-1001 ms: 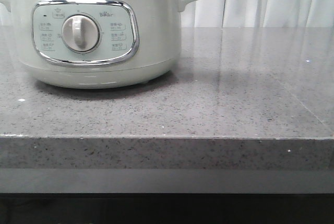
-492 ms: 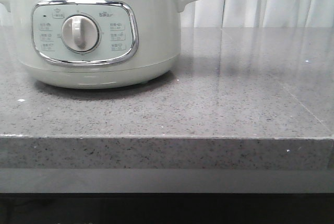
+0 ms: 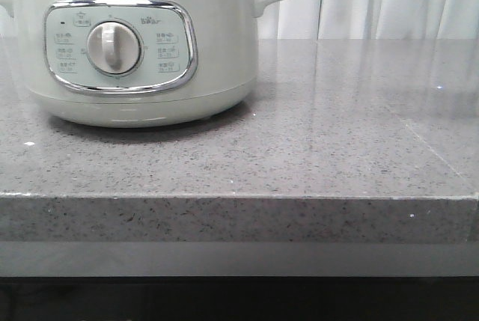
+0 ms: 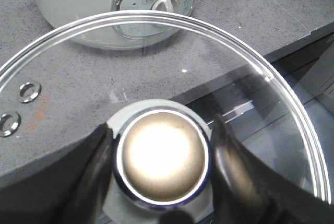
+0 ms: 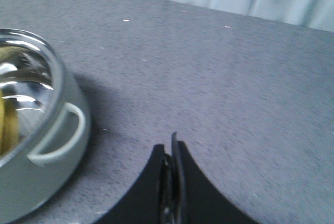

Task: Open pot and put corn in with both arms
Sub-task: 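Withdraw the right gripper and lower the lid onto the pot with the left gripper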

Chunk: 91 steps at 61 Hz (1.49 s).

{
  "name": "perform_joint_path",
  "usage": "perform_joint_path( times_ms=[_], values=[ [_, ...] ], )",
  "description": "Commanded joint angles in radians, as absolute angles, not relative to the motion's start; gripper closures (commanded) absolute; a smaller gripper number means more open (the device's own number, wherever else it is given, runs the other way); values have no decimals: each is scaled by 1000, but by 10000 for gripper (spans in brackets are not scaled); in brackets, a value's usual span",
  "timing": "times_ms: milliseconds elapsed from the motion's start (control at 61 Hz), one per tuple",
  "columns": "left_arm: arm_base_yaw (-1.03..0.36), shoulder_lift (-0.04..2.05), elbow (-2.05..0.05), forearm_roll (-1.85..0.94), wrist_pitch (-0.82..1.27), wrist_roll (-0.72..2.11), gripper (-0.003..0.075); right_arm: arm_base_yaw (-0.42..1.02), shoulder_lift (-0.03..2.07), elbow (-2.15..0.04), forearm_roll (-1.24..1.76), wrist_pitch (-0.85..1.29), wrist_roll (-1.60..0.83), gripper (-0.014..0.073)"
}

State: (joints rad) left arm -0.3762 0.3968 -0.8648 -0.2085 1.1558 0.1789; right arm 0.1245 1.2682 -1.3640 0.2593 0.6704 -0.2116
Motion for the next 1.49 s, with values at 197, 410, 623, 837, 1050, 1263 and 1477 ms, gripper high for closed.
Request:
perform_joint_path(
  times_ms=[197, 410, 623, 837, 1050, 1263, 1477],
  values=[
    [-378, 404, -895, -242, 1030, 173, 520, 101, 864, -912, 257, 330, -235, 661],
    [-378, 431, -902, -242, 1024, 173, 520, 101, 554, -590, 257, 222, -235, 661],
    [-378, 560, -979, -242, 981, 173, 520, 101, 302, -440, 257, 219, -235, 661],
    [-378, 786, -1182, -242, 949, 173, 520, 101, 239, -408, 257, 218, -235, 661],
    [-378, 1075, -1471, -242, 949, 173, 520, 101, 239, -408, 257, 231, -235, 661],
    [-378, 1352, -1716, -242, 955, 173, 520, 101, 239, -408, 257, 233, -235, 661],
    [-378, 1577, -1904, -242, 980, 173, 520, 101, 239, -408, 257, 233, -234, 661]
  ],
)
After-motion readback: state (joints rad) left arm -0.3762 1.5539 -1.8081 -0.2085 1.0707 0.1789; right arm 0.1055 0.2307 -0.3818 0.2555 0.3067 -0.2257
